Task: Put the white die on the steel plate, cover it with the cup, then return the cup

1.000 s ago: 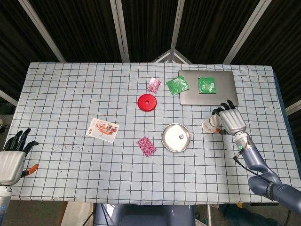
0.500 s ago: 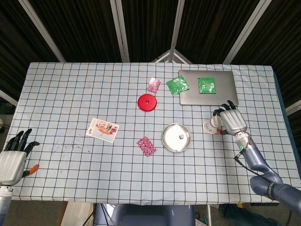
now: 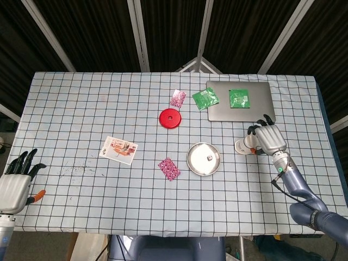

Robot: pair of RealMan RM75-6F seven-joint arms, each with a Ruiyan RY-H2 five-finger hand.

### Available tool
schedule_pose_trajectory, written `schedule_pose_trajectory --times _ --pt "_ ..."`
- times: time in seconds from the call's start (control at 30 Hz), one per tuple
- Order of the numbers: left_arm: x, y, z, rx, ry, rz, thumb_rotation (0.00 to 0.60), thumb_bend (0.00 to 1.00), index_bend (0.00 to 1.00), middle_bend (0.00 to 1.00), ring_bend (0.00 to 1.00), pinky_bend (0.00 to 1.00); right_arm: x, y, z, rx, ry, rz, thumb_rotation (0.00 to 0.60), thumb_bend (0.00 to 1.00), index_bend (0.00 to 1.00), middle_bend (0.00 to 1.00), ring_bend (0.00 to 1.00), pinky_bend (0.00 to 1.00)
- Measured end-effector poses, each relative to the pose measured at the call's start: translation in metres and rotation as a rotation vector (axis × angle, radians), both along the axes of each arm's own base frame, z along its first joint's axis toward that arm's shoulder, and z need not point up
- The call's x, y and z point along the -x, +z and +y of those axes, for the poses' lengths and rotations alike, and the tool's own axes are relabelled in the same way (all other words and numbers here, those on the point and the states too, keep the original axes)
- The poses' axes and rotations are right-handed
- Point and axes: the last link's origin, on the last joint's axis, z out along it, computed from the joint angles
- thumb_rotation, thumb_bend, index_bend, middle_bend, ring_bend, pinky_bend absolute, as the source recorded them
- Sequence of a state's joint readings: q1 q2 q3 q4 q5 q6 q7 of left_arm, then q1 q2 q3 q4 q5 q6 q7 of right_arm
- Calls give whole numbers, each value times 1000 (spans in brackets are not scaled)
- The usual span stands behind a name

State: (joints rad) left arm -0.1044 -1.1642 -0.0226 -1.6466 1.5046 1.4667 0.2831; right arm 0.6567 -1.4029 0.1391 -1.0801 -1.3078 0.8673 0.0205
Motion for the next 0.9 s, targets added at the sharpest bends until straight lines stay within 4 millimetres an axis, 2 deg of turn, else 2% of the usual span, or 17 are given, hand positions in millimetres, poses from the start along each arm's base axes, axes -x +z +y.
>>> schedule_pose_trajectory --times 0.23,0.47,0.67,0.9 --pt "0 0 0 3 1 -5 600 237 300 0 0 128 -6 0 1 -13 17 7 600 355 511 460 217 0" --pt "0 3 0 1 -1 -18 600 237 301 0 0 128 -26 3 3 -33 52 10 600 386 520 467 226 0" --pt "1 6 0 5 -8 -39 600 236 303 0 0 128 -54 1 12 -70 90 5 600 406 522 468 227 0" --pt "2 10 0 8 -14 -59 600 236 304 0 0 128 -96 -5 23 -106 113 -45 600 412 523 468 226 0"
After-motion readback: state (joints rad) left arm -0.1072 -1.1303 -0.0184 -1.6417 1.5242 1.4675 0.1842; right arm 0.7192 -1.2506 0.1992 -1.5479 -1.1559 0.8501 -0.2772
